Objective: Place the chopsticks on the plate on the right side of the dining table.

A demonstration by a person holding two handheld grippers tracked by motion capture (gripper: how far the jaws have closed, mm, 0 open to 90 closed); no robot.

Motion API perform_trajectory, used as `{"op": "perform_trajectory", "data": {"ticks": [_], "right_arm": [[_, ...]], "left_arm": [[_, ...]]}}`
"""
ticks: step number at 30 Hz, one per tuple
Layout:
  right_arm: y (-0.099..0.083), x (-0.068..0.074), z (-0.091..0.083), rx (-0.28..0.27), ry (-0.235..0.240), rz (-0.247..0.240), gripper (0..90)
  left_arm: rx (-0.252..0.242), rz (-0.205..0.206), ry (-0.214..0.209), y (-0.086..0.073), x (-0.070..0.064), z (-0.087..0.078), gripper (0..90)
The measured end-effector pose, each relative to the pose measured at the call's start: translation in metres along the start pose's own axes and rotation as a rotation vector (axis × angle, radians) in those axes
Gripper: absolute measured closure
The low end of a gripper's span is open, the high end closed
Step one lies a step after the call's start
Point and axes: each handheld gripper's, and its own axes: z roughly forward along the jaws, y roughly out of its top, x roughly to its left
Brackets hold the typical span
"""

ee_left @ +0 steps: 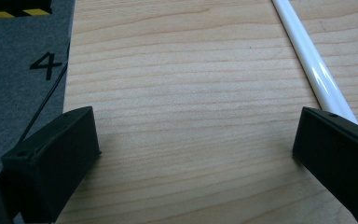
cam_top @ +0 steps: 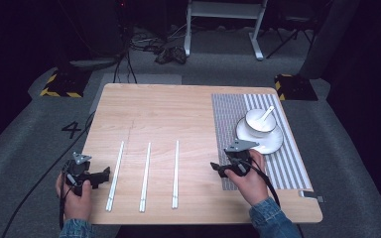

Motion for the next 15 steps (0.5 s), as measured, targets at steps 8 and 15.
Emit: {"op": "perform_trajectory", "data": {"ticks": [8, 15], "right_arm": [[0.012, 0.021, 0.022, 0.014, 0.047, -0.028, 25.2], [0.017, 0.038, 0.042, 0.026, 0.078, -0.038, 24.6]], "left_arm": [[0.001, 0.000, 0.000, 0.000, 0.000, 0.000, 0.2], [0.001, 0.000, 0.000, 0.000, 0.000, 0.000, 0.1]]}}
